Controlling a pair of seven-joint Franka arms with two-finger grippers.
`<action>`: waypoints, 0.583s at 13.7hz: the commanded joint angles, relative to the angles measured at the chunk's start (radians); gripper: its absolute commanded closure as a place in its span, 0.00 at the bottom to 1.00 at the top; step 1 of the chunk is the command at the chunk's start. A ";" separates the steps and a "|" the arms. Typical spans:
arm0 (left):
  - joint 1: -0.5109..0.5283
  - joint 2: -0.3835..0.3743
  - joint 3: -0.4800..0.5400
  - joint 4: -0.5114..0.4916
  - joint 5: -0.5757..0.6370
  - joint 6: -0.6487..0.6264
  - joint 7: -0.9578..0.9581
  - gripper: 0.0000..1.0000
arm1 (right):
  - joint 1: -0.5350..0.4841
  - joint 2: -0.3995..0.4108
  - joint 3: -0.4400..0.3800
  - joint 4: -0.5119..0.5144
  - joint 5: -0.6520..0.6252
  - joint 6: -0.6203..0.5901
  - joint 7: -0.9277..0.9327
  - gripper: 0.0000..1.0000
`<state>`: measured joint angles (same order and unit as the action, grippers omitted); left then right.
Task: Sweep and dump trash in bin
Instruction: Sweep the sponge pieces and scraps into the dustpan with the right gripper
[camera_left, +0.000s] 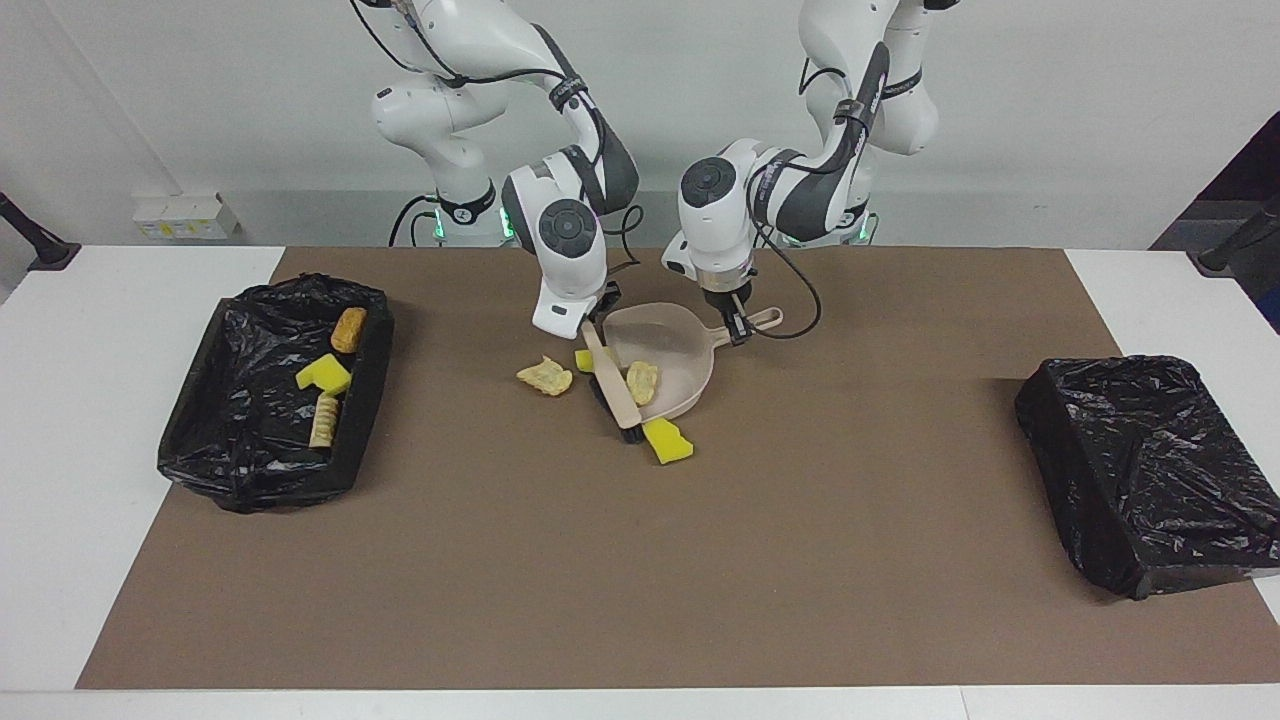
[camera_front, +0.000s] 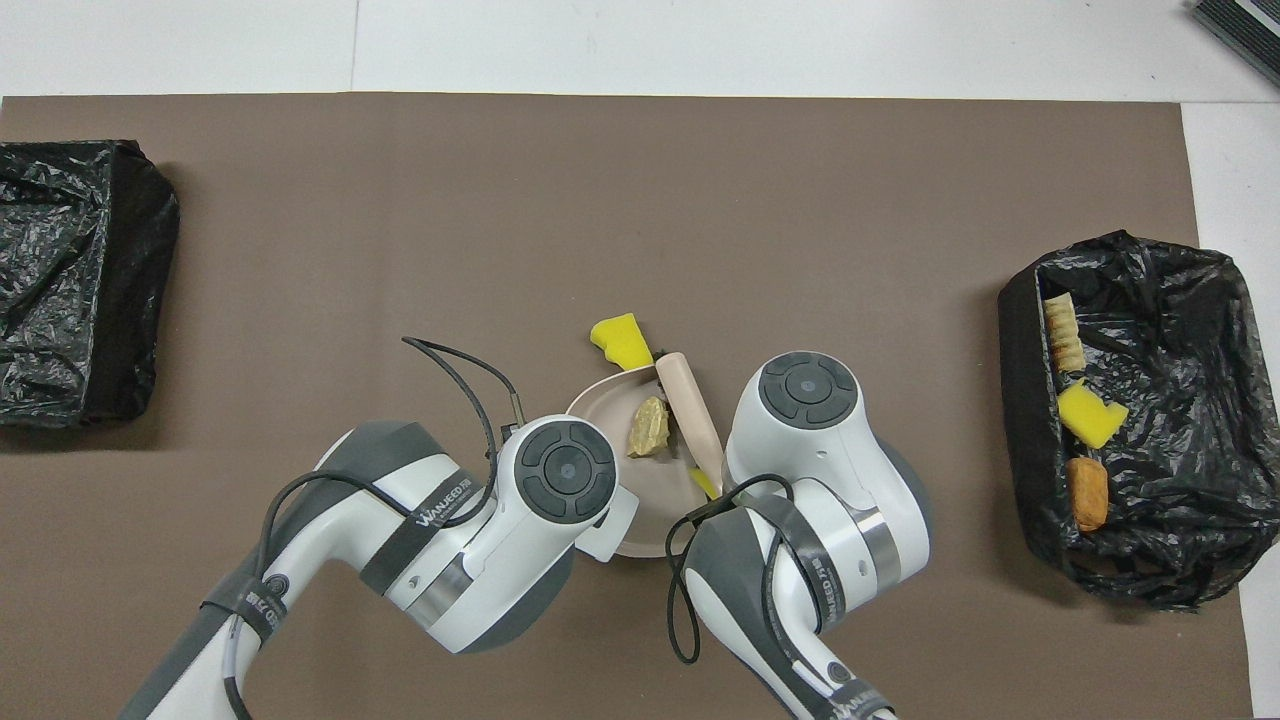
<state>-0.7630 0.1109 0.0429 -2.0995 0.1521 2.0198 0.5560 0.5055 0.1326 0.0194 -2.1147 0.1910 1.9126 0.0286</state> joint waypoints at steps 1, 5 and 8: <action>-0.004 -0.014 0.012 -0.007 0.015 -0.003 -0.093 1.00 | -0.001 -0.048 0.002 -0.031 0.094 -0.042 -0.035 1.00; -0.005 -0.017 0.012 -0.011 0.012 -0.007 -0.126 1.00 | -0.033 -0.166 -0.012 -0.024 0.147 -0.167 0.017 1.00; -0.007 -0.017 0.012 -0.011 0.012 -0.003 -0.126 1.00 | -0.111 -0.229 -0.012 -0.024 -0.038 -0.265 0.071 1.00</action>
<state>-0.7630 0.1108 0.0474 -2.0999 0.1520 2.0199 0.4524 0.4326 -0.0468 0.0060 -2.1155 0.2451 1.6909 0.0633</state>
